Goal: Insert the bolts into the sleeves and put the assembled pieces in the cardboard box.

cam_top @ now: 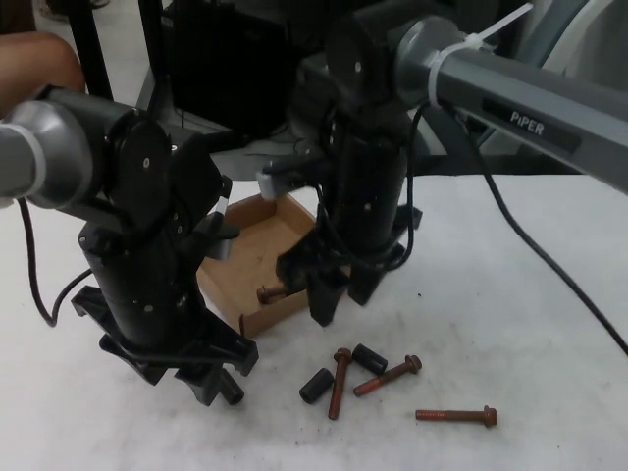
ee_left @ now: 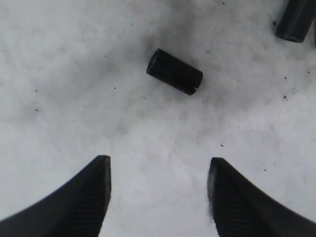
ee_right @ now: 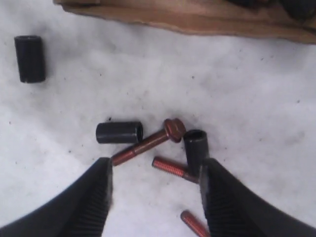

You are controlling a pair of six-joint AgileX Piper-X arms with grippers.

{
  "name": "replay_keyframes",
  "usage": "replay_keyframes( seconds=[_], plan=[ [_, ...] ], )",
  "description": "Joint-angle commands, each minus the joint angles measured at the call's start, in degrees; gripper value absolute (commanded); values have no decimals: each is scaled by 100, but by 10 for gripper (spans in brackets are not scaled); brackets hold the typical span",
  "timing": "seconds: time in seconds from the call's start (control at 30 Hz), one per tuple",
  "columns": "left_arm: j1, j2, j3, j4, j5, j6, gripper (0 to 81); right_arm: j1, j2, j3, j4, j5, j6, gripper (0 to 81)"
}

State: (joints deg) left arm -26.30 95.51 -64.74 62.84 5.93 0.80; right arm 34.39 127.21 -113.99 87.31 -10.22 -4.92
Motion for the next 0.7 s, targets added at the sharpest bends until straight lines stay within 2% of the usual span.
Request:
replay_keyframes(
  seconds=[0.0,0.4,0.67],
  plan=[
    [-23,-95,-9,-4,-73,-47,549,40,-48,141,144,5,117,510],
    [-8,-95,-9,-339,-73,-37,549,93,-48,336,-440,5,1660,510],
    [21,-95,-9,-339,-73,334,549,93,-48,383,-731,342,2153,510]
  ],
)
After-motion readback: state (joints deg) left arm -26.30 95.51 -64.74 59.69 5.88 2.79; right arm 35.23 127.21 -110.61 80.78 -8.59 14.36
